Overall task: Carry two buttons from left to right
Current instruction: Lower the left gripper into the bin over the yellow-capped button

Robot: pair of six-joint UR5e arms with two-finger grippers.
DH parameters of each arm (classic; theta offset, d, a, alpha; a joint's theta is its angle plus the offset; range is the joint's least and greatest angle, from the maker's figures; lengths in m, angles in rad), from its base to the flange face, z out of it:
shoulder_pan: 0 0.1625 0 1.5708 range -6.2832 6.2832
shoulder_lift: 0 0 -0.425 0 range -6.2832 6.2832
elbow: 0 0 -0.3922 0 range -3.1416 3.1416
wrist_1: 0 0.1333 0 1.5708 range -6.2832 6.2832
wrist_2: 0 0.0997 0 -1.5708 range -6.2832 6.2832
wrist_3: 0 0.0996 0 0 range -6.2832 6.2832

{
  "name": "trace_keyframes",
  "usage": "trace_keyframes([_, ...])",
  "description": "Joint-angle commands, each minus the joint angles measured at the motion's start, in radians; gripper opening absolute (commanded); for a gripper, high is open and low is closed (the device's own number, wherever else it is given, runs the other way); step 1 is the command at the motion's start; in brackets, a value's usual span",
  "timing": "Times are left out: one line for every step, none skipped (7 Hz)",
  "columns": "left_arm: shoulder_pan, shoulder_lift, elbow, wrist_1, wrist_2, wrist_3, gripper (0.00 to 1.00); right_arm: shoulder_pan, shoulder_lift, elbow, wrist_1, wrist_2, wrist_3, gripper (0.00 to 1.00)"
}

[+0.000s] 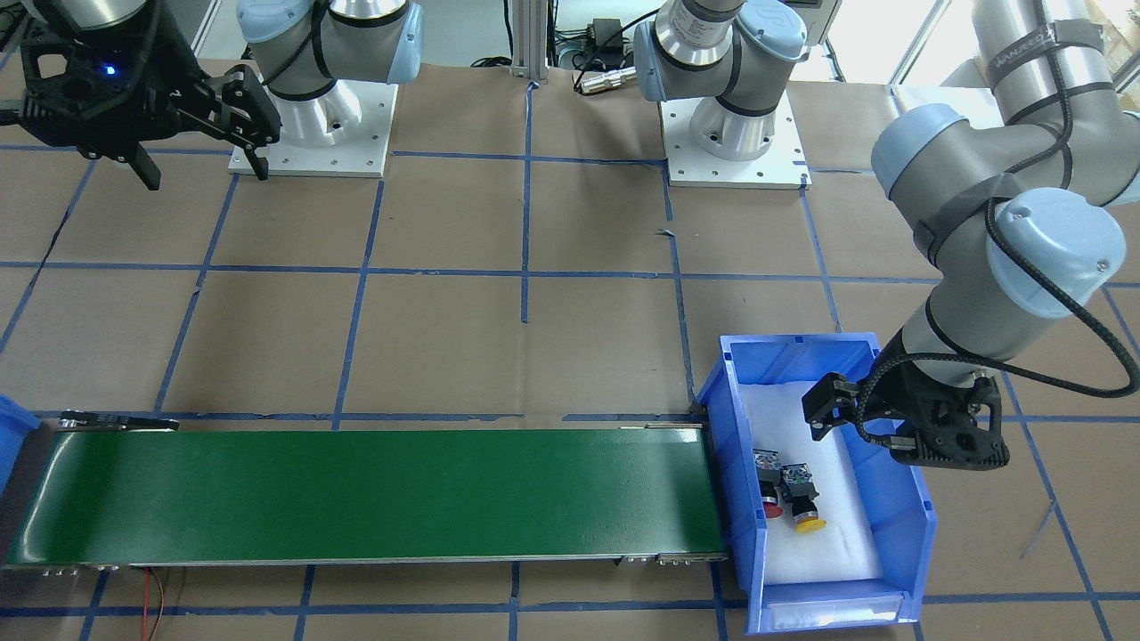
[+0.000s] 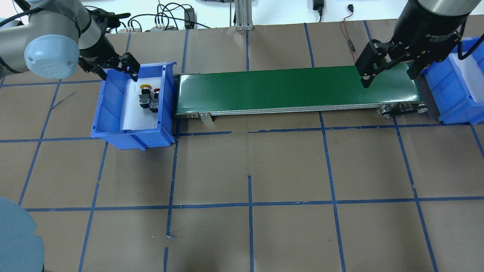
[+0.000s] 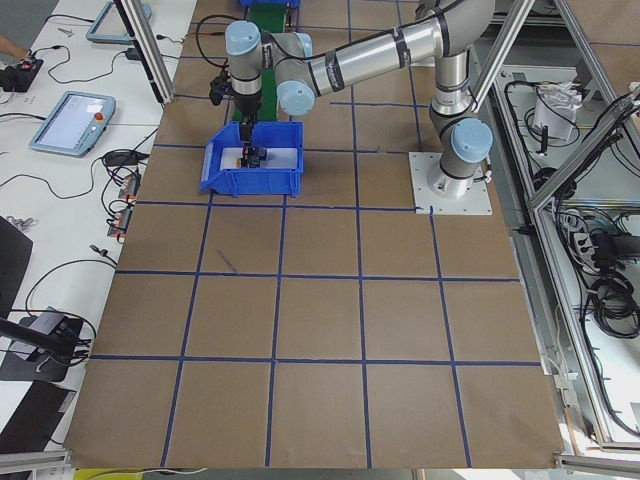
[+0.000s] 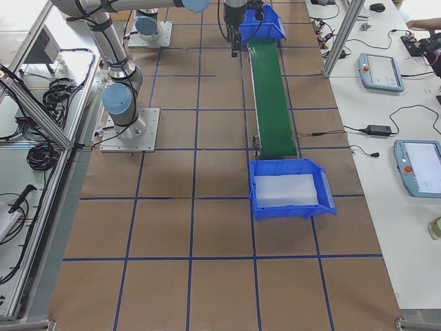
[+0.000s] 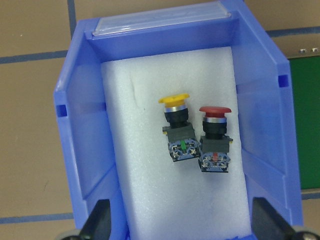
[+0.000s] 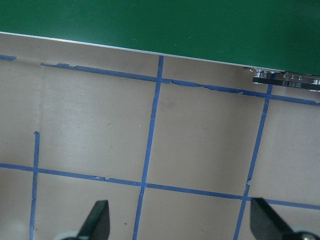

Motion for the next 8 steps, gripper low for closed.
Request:
trace_keyframes([-0.001,-0.038,0.0,0.03,-0.001,0.005,1.0,0.0,0.001,0.0,0.0,-0.002,0.0,1.0])
trace_keyframes([-0.002,-0.047,-0.001,0.054,-0.001,0.0,1.0,0.0,0.0,0.002,0.002,0.0,0.0,1.0])
trace_keyframes([-0.006,-0.073,0.0,0.086,-0.002,-0.001,1.0,0.0,0.001,0.002,0.0,0.009,-0.005,1.0])
trace_keyframes([-0.006,-0.105,-0.001,0.109,-0.002,0.0,1.0,0.0,0.006,0.002,-0.004,0.009,-0.012,1.0])
trace_keyframes([-0.008,-0.145,-0.001,0.135,-0.002,0.0,1.0,0.0,0.001,0.002,-0.003,0.009,-0.012,1.0])
trace_keyframes([-0.015,-0.183,-0.001,0.16,-0.002,0.0,1.0,0.0,0.0,0.002,-0.003,0.005,-0.011,1.0])
trace_keyframes([-0.02,-0.202,-0.001,0.166,-0.002,0.002,1.0,0.0,0.0,0.002,-0.003,0.003,-0.011,1.0])
trace_keyframes([-0.017,-0.205,-0.001,0.166,-0.001,0.005,1.0,0.0,0.0,0.002,-0.001,0.002,-0.011,1.0])
